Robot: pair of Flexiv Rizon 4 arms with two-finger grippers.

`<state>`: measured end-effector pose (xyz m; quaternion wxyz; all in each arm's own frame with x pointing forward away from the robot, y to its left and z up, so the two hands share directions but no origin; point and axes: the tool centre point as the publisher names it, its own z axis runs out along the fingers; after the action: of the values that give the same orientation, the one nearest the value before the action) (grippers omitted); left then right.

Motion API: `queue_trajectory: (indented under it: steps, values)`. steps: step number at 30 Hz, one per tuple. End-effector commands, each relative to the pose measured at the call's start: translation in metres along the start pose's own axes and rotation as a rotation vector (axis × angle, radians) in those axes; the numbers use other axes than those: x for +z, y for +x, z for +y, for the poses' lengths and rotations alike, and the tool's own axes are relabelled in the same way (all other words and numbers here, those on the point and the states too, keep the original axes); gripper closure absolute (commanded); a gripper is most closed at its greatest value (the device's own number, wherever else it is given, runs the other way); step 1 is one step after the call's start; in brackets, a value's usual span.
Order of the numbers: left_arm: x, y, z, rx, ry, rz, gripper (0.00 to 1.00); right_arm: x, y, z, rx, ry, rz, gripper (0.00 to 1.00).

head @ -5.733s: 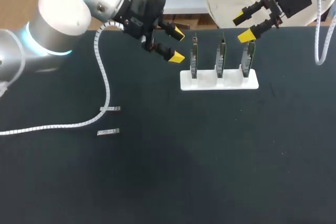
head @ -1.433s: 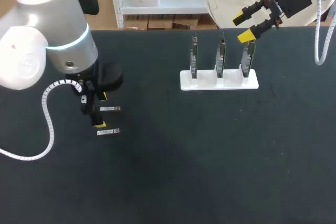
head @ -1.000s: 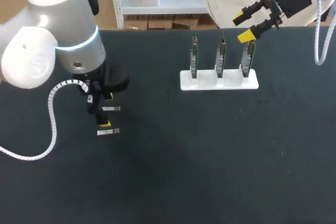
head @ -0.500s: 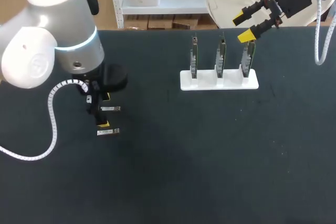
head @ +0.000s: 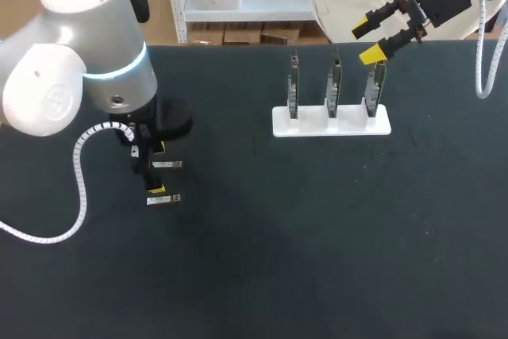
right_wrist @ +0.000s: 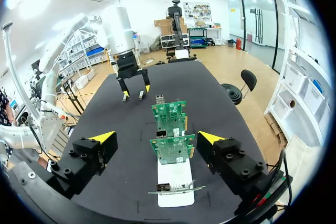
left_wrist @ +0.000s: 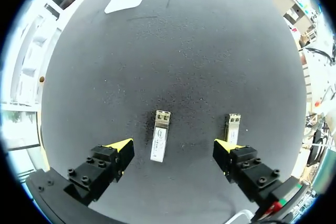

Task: Pick up the optical module with the left hand, and insert it into the network port with the right hand.

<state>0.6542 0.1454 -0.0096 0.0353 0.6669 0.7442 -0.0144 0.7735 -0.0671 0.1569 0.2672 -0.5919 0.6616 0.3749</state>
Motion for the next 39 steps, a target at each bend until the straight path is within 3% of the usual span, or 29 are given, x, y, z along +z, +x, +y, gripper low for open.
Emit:
queue_trajectory:
  steps: [1, 39]
  values:
    - [0.0011, 0.0011, 0.0021, 0.003, 0.005, -0.005, 0.0, 0.0003, 0.0, 0.0014, 0.0, 0.004, 0.001, 0.0]
    - [0.0097, 0.007, 0.009, 0.003, 0.033, 0.019, 0.0, 0.0003, 0.0, 0.0014, 0.0, 0.004, 0.001, 0.0]
